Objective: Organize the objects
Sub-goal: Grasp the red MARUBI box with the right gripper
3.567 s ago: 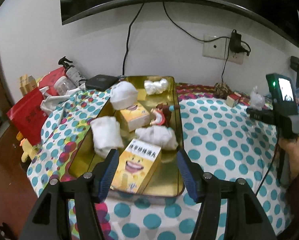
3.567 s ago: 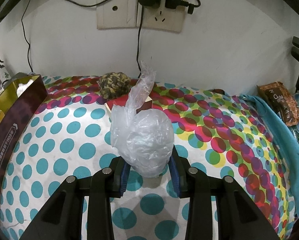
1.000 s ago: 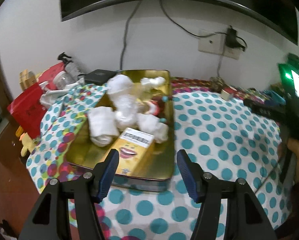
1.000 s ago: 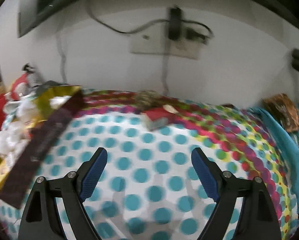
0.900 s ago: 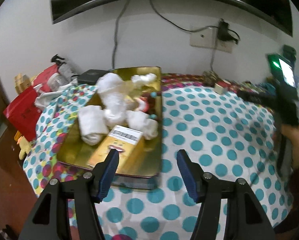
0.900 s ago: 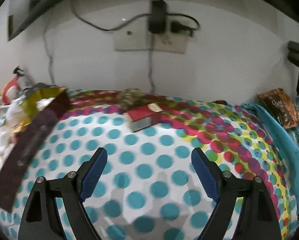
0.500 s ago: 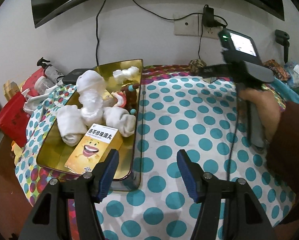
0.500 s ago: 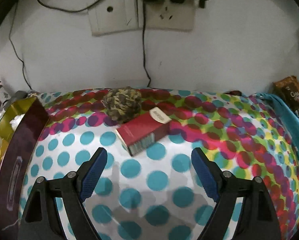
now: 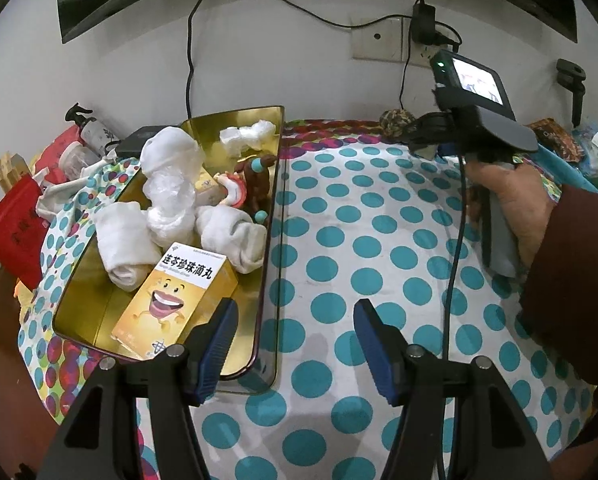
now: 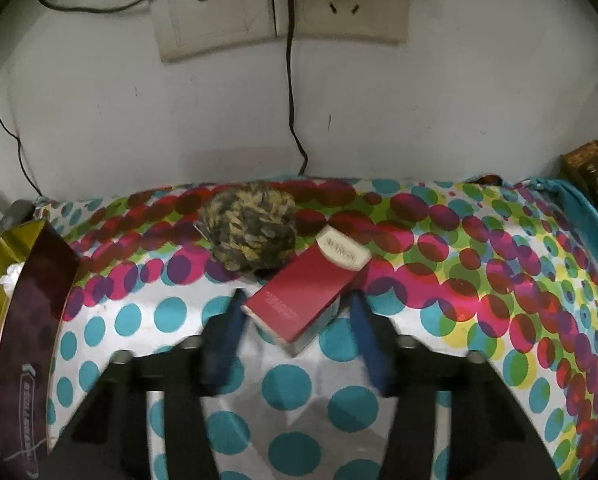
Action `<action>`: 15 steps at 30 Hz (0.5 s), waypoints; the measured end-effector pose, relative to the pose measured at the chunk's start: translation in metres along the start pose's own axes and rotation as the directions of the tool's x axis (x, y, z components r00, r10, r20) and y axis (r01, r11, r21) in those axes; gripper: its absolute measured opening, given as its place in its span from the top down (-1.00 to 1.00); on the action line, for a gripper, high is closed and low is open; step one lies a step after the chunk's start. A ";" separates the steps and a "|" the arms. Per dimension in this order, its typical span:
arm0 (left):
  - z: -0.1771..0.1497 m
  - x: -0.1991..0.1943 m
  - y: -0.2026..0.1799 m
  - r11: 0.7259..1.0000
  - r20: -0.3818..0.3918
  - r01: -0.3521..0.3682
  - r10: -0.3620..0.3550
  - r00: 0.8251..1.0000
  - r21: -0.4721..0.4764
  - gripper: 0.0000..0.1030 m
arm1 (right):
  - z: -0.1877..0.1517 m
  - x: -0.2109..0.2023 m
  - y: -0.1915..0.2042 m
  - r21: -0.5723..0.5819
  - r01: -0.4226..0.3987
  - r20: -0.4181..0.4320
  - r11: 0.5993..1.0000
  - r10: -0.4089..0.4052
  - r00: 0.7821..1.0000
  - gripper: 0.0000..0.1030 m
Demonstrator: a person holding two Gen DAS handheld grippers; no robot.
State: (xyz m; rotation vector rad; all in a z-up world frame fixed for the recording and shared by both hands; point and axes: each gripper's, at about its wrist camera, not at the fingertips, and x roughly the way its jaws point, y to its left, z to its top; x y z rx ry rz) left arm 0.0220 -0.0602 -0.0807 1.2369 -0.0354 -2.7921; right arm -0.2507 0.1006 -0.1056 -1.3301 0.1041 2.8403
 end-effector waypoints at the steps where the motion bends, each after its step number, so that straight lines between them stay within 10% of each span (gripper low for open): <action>1: 0.001 0.000 -0.001 1.000 -0.001 0.004 -0.004 1.000 0.000 -0.20 | -0.001 0.000 -0.005 0.011 -0.015 -0.007 1.000 0.015 1.000 0.22; 15: 0.040 -0.005 -0.046 0.998 0.086 0.040 -0.044 0.995 0.055 -0.35 | -0.035 -0.040 -0.066 -0.053 -0.055 0.037 0.997 0.057 0.998 0.41</action>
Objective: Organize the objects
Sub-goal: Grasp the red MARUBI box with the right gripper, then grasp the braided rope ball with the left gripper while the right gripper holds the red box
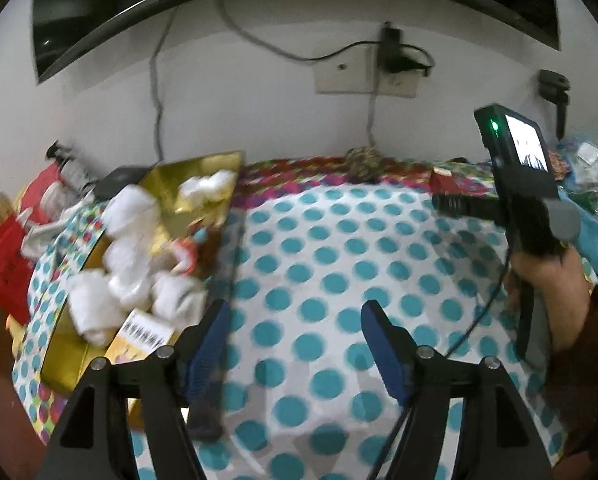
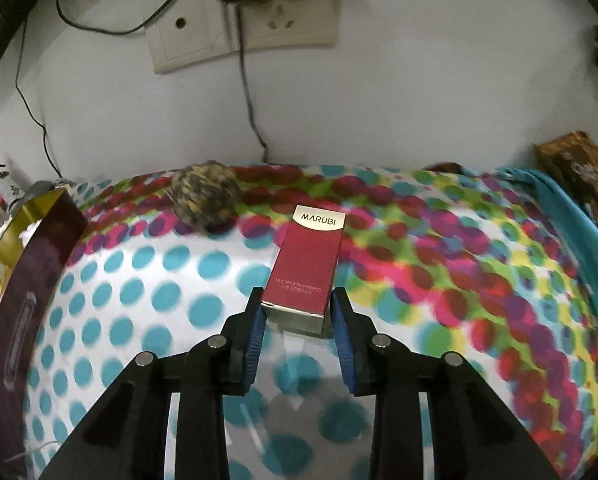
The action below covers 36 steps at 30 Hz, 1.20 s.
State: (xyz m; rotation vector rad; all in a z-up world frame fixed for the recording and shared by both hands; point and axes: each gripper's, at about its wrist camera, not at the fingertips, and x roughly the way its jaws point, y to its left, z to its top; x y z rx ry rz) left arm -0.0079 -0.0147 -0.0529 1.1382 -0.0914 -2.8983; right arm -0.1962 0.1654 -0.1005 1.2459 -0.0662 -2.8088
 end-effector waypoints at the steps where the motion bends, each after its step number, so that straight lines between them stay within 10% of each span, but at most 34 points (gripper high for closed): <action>1: 0.003 0.001 -0.008 1.000 0.018 0.000 0.000 1.000 0.023 -0.35 | -0.004 -0.005 -0.007 -0.001 0.001 0.001 1.000 -0.001 1.000 0.41; 13: 0.066 0.077 -0.057 0.999 0.009 0.025 -0.025 1.000 0.042 -0.36 | -0.033 -0.037 -0.048 0.034 -0.002 0.023 0.999 0.002 1.000 0.41; 23: 0.110 0.157 -0.066 0.971 -0.051 0.232 -0.235 0.971 -0.065 -0.44 | -0.034 -0.033 -0.057 0.072 0.003 0.002 0.997 -0.003 1.000 0.41; 36: 0.145 0.217 -0.075 0.993 -0.098 0.115 -0.116 0.988 -0.019 -0.44 | -0.032 -0.029 -0.052 0.086 -0.033 -0.004 0.996 0.034 0.999 0.41</action>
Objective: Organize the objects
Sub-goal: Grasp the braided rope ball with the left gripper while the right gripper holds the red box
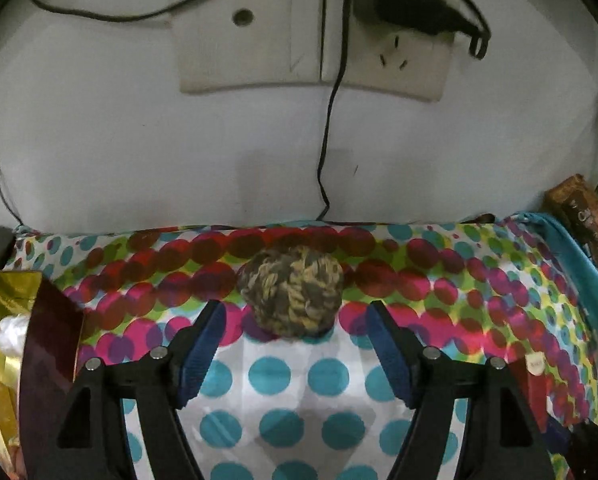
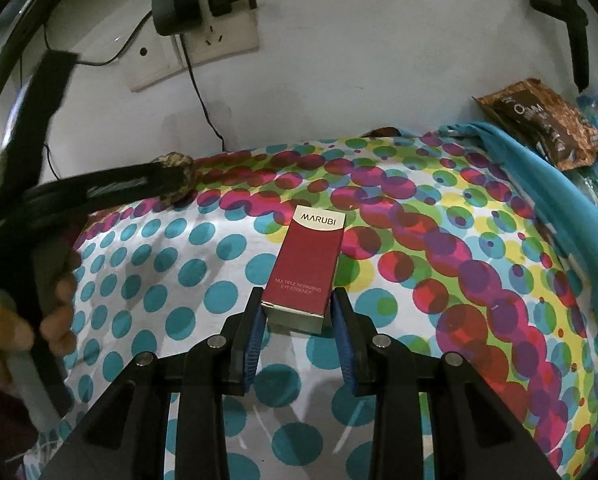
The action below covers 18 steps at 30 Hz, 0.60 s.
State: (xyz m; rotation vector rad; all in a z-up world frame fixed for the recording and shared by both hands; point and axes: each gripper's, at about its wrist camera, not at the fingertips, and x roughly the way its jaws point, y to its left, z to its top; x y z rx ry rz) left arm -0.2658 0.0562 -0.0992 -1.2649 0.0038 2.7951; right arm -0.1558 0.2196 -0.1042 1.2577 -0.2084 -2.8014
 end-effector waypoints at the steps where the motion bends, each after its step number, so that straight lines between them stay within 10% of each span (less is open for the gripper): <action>1: 0.001 0.003 0.000 1.000 -0.004 -0.012 0.012 1.000 0.002 -0.44 | 0.000 0.000 0.001 -0.001 0.002 0.002 1.000 -0.002 1.000 0.41; 18: 0.006 0.035 0.014 0.999 -0.035 -0.030 0.029 0.999 -0.017 -0.45 | -0.002 -0.001 0.006 -0.043 0.013 -0.001 0.999 -0.013 1.000 0.40</action>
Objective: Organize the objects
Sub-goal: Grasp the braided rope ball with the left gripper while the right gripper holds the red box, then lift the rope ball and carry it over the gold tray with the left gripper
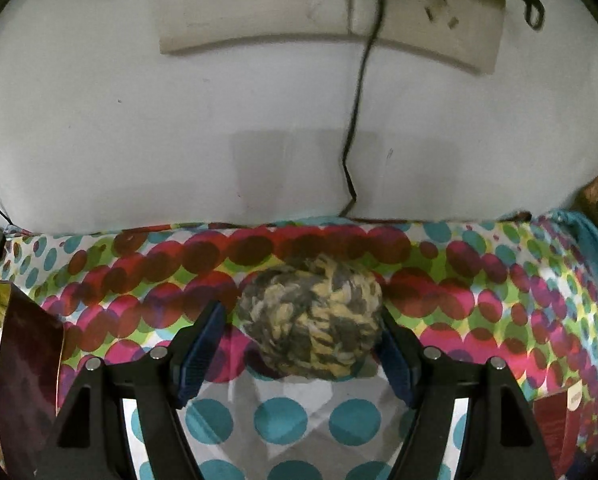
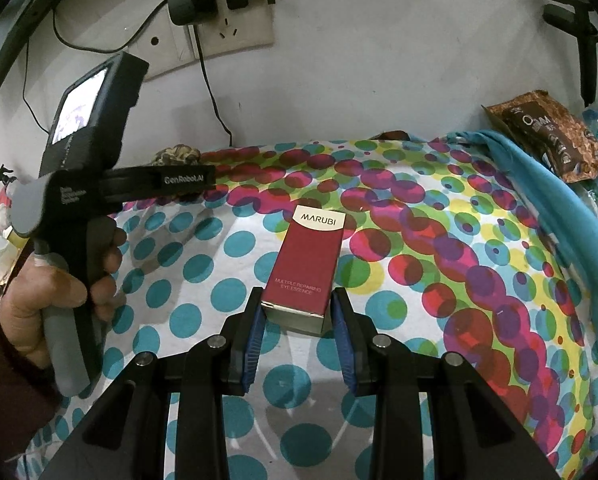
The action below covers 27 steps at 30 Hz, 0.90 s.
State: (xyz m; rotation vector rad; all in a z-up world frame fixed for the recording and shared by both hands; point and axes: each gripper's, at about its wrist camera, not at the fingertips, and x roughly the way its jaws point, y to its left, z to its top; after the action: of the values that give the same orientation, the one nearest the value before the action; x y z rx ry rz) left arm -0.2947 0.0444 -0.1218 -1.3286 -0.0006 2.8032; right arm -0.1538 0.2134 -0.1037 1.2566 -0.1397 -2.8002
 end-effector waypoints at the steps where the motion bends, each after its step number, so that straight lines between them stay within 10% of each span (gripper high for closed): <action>1: 0.000 0.001 0.002 1.000 -0.005 0.009 -0.009 1.000 -0.005 -0.45 | 0.000 -0.001 0.000 -0.002 0.001 0.002 1.000 -0.001 1.000 0.40; 27: 0.004 -0.010 0.000 0.998 0.042 -0.062 0.061 0.997 0.001 -0.12 | 0.001 0.003 0.000 0.006 0.016 -0.026 1.000 -0.016 1.000 0.40</action>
State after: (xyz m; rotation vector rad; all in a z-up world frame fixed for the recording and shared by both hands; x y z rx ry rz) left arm -0.2912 0.0444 -0.1119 -1.2908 0.0436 2.8803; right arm -0.1568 0.2130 -0.1055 1.3012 -0.1382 -2.7975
